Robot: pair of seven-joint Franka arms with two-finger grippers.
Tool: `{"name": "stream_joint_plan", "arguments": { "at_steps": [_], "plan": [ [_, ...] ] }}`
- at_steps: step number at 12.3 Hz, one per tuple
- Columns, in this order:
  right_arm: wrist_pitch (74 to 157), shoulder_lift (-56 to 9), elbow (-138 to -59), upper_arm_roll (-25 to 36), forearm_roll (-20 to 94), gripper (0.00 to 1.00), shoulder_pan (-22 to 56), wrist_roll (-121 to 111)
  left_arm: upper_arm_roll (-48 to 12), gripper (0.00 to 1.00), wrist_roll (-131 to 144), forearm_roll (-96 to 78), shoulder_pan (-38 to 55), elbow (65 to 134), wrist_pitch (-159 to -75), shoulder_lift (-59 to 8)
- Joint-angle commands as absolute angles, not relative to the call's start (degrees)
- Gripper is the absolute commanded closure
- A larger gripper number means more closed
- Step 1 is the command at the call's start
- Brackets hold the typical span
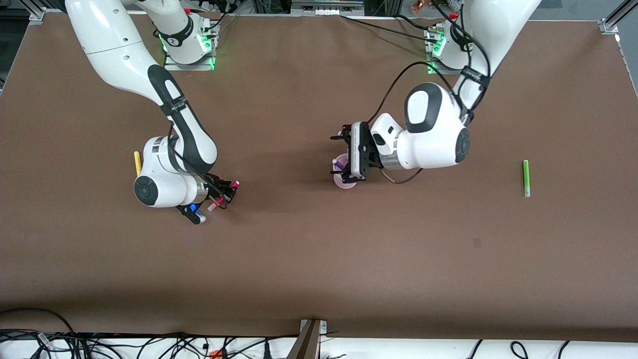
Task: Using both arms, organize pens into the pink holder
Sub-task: 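Drop the blue marker into the pink cup by opening the left gripper, then withdraw the left arm to rest while the right gripper lifts the pink marker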
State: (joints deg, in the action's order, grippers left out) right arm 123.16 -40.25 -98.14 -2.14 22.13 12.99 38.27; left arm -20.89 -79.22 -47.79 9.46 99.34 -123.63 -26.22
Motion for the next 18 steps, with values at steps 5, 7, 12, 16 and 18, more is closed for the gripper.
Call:
{"name": "stream_joint_plan", "arguments": {
  "at_steps": [5, 7, 12, 16, 18],
  "plan": [
    [117.02, -39.21, -96.16, -2.46, 24.96, 1.0, 12.57, 37.09, -20.74, 0.0, -51.11, -24.38, -0.34, 95.99, -101.99, -21.62],
    [107.45, -38.15, -92.83, -2.2, 32.21, 1.0, 11.96, 37.53, -20.13, 0.0, -41.62, -14.81, -2.1, 91.87, -95.39, -21.62],
    [93.79, -36.92, -86.58, -2.63, 52.51, 1.0, 11.86, 48.31, -17.24, 0.0, -24.01, -0.65, -3.86, 81.31, -81.05, -21.53],
    [100.07, -36.21, -86.57, -7.98, 69.49, 1.0, 13.62, 54.22, -14.33, 0.0, -19.45, 3.52, -6.14, 80.95, -79.45, -16.8],
    [111.12, -36.3, -86.49, -13.07, 73.72, 1.0, 15.9, 57.11, -14.06, 0.0, -18.72, 3.69, -7.2, 81.38, -79.45, -15.13]
  ]
}}
